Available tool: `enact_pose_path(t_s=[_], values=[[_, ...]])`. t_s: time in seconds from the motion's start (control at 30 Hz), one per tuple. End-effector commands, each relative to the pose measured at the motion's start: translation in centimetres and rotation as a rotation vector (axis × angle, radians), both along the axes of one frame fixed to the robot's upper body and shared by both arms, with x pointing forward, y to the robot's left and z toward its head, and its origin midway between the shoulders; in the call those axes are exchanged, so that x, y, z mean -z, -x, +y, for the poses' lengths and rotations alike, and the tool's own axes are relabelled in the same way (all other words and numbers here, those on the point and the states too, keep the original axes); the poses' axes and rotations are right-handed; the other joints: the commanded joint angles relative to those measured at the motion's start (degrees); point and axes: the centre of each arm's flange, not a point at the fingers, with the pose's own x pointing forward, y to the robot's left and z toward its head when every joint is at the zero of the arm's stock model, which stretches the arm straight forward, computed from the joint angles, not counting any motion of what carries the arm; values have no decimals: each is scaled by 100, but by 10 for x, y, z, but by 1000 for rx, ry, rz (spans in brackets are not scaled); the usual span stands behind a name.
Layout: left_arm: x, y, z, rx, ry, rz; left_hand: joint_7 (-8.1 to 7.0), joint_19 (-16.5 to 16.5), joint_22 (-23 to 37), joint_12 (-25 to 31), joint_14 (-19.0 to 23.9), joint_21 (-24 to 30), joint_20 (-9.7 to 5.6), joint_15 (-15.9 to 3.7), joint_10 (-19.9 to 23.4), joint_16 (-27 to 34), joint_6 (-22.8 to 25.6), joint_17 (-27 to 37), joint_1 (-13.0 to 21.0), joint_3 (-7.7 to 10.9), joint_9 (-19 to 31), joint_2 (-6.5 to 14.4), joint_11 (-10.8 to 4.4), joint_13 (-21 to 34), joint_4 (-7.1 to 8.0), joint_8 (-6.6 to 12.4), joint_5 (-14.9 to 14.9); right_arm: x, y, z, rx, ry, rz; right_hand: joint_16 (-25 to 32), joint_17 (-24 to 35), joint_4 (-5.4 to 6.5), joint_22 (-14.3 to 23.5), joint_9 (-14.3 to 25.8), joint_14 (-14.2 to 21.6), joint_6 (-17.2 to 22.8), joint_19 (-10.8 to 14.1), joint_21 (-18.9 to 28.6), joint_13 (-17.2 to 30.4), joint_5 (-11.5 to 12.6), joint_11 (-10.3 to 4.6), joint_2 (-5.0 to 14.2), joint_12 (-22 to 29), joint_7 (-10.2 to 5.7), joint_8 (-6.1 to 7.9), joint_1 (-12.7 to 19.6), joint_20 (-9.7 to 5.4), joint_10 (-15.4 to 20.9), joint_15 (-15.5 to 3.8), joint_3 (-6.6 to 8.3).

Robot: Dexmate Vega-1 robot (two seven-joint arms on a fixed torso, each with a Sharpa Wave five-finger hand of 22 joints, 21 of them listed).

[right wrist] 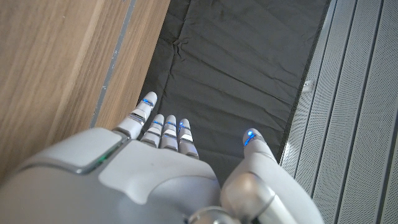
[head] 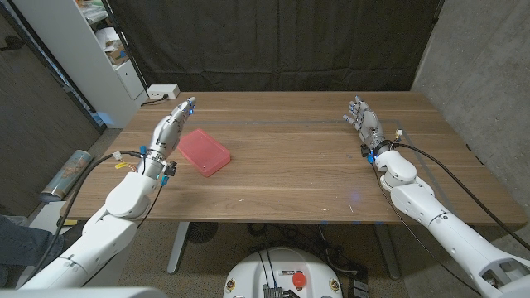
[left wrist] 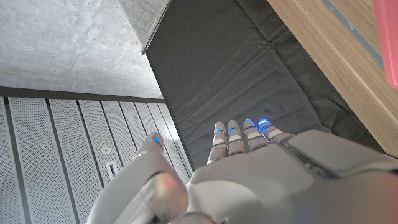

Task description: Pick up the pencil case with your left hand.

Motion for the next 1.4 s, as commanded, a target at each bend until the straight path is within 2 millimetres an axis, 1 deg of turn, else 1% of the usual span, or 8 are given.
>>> enact_pose_path(t_s=[0.03,0.23,0.3,0.6,0.73,1.1,1.4], values=[[7,-4,7,-8,16,-5,16,21,23,37,23,-22,23,-25,44,31,65,15,75,13,9,0,4,-3,-24,49,-3,-1,-5,1,0,4,6,29,12,-15,22,25,29,52,71,-40,6,5,13,67,8,15,-6,3,-13,15,20,-17],[8,0,12,-54,-17,-22,4,31,23,34,36,-31,19,-48,50,29,73,15,80,11,9,2,4,-3,-32,44,-1,-2,-6,3,6,10,12,28,6,-17,23,25,25,55,80,-51,6,2,7,71,7,10,-6,3,-11,14,18,-27],[9,1,13,-77,-25,-28,-7,34,23,35,41,-38,19,-46,59,27,80,15,84,11,10,4,-30,-3,-37,42,0,-3,-6,3,8,12,10,29,4,-18,23,25,28,52,83,-54,6,2,-2,72,6,11,-7,4,-10,11,21,-30],[9,2,17,-84,-31,-40,-14,44,23,40,69,-53,9,-53,90,28,123,14,98,12,10,11,-35,-2,-51,47,4,-3,-6,4,8,10,7,32,-6,-21,23,25,32,59,95,-72,5,-1,2,81,6,2,-6,6,-11,14,17,-44],[7,5,20,-152,-70,-70,-20,44,23,44,71,-63,8,-57,112,24,136,14,106,14,11,15,-43,-2,-58,46,6,-4,-6,4,9,3,4,36,-11,-24,23,25,42,67,110,-78,5,-3,4,83,7,9,-3,8,-12,20,11,-52],[4,2,24,-155,-93,-104,-62,73,23,53,150,-96,-16,-122,184,32,261,13,139,16,12,27,-88,-1,-93,66,21,-2,-6,5,21,-3,9,37,-28,-33,24,25,48,67,142,-100,4,-5,1,97,7,6,-6,18,-18,27,16,-72],[4,4,34,-185,-95,-129,-65,121,22,68,227,-111,-35,-181,262,44,371,13,157,10,13,21,-110,0,-119,85,36,-1,-6,5,34,-7,13,39,-38,-39,24,25,54,71,153,-120,4,-7,1,102,6,6,-6,21,-19,28,12,-88]])
